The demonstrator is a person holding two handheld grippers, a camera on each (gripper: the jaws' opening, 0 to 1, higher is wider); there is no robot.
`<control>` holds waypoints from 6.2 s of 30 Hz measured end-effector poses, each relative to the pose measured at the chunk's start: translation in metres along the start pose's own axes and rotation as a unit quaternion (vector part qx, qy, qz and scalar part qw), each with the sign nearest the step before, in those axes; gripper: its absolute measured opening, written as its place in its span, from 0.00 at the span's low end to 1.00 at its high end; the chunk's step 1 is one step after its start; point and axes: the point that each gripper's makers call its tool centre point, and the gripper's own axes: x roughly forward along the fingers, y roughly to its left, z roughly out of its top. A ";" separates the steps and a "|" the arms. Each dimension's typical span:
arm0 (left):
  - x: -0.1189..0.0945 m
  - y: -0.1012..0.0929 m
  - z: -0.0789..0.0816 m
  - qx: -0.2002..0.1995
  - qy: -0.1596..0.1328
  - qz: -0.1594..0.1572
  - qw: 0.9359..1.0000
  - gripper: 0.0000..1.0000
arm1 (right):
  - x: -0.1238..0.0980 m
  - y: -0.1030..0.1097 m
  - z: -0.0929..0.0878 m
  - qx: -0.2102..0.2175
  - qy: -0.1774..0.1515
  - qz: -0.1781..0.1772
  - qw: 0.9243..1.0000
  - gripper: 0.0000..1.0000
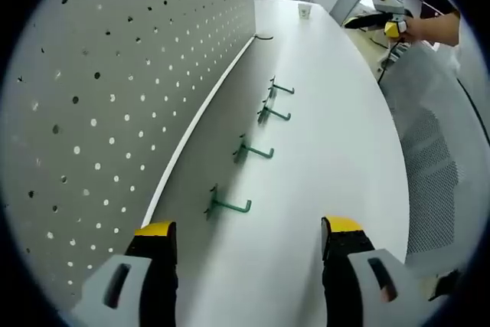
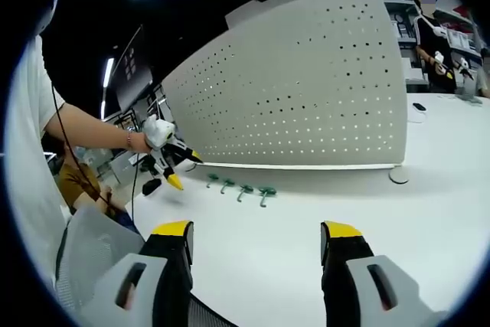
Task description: Insert the hook assembly into the mounting plate slot until the hook locks in place.
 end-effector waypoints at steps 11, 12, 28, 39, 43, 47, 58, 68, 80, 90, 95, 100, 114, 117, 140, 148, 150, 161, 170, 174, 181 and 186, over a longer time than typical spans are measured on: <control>0.012 0.019 -0.004 0.002 0.014 -0.014 1.000 0.75 | -0.001 0.001 -0.005 0.002 0.005 -0.002 1.000 0.65; 0.012 0.019 -0.003 0.003 0.013 -0.017 1.000 0.74 | -0.001 0.001 -0.005 0.002 0.005 -0.002 1.000 0.65; 0.032 0.014 -0.011 0.011 0.041 -0.048 0.998 0.70 | -0.005 -0.001 -0.006 0.006 0.006 -0.008 1.000 0.65; 0.041 0.014 -0.014 0.024 0.055 -0.055 0.997 0.68 | -0.005 -0.002 -0.010 0.002 0.016 -0.009 1.000 0.65; 0.042 0.016 -0.012 0.028 0.052 -0.053 0.997 0.66 | -0.005 -0.002 -0.010 0.001 0.017 -0.009 1.000 0.65; 0.043 0.017 -0.013 0.037 0.053 -0.050 0.997 0.65 | -0.005 -0.003 -0.011 0.002 0.018 -0.009 1.000 0.65; 0.043 0.021 -0.012 0.035 0.056 -0.046 0.997 0.62 | -0.004 -0.003 -0.010 0.002 0.018 -0.007 1.000 0.65; 0.043 0.024 -0.008 0.031 0.061 -0.043 0.997 0.45 | -0.004 -0.002 -0.012 0.006 0.016 -0.007 1.000 0.65; 0.045 0.030 -0.006 0.009 0.068 -0.028 0.997 0.29 | -0.004 0.000 -0.011 0.006 0.014 -0.004 1.000 0.64; 0.044 0.034 -0.007 -0.002 0.078 -0.013 0.997 0.14 | -0.003 0.001 -0.009 0.005 0.011 -0.002 1.000 0.64; 0.044 0.036 -0.008 -0.012 0.080 -0.007 0.997 0.09 | -0.004 0.002 -0.009 0.005 0.011 -0.002 1.000 0.64; 0.044 0.037 -0.009 -0.007 0.082 -0.004 0.997 0.06 | -0.004 0.000 -0.010 0.005 0.011 -0.003 1.000 0.64; 0.044 0.036 -0.009 -0.001 0.076 0.000 0.997 0.04 | -0.004 0.001 -0.009 0.004 0.011 -0.003 1.000 0.64; 0.043 0.033 -0.008 -0.002 0.065 -0.001 0.998 0.04 | -0.005 0.001 -0.009 0.005 0.011 -0.004 1.000 0.64; 0.011 0.040 0.045 -0.067 -0.093 0.069 0.991 0.03 | 0.001 0.006 -0.007 0.006 0.002 0.007 1.000 0.63; -0.005 0.036 0.067 -0.046 -0.140 0.109 0.983 0.03 | 0.001 0.007 -0.003 0.008 -0.006 0.008 1.000 0.63; -0.009 0.034 0.070 -0.057 -0.149 0.114 0.981 0.03 | 0.001 0.006 -0.003 0.009 -0.009 0.007 1.000 0.63; -0.024 0.020 0.088 -0.061 -0.191 0.132 0.971 0.03 | 0.001 0.009 0.003 0.009 -0.020 0.011 1.000 0.63; -0.041 0.002 0.110 -0.066 -0.240 0.138 0.959 0.03 | 0.001 0.014 0.010 0.005 -0.028 0.017 0.999 0.64; -0.047 -0.006 0.118 -0.073 -0.258 0.139 0.953 0.03 | 0.000 0.016 0.013 0.006 -0.032 0.019 0.999 0.64; -0.058 -0.024 0.129 -0.079 -0.288 0.142 0.944 0.03 | -0.002 0.020 0.018 0.000 -0.036 0.022 0.999 0.64; -0.063 -0.033 0.130 -0.088 -0.303 0.147 0.938 0.03 | -0.002 0.020 0.022 0.001 -0.043 0.023 0.999 0.64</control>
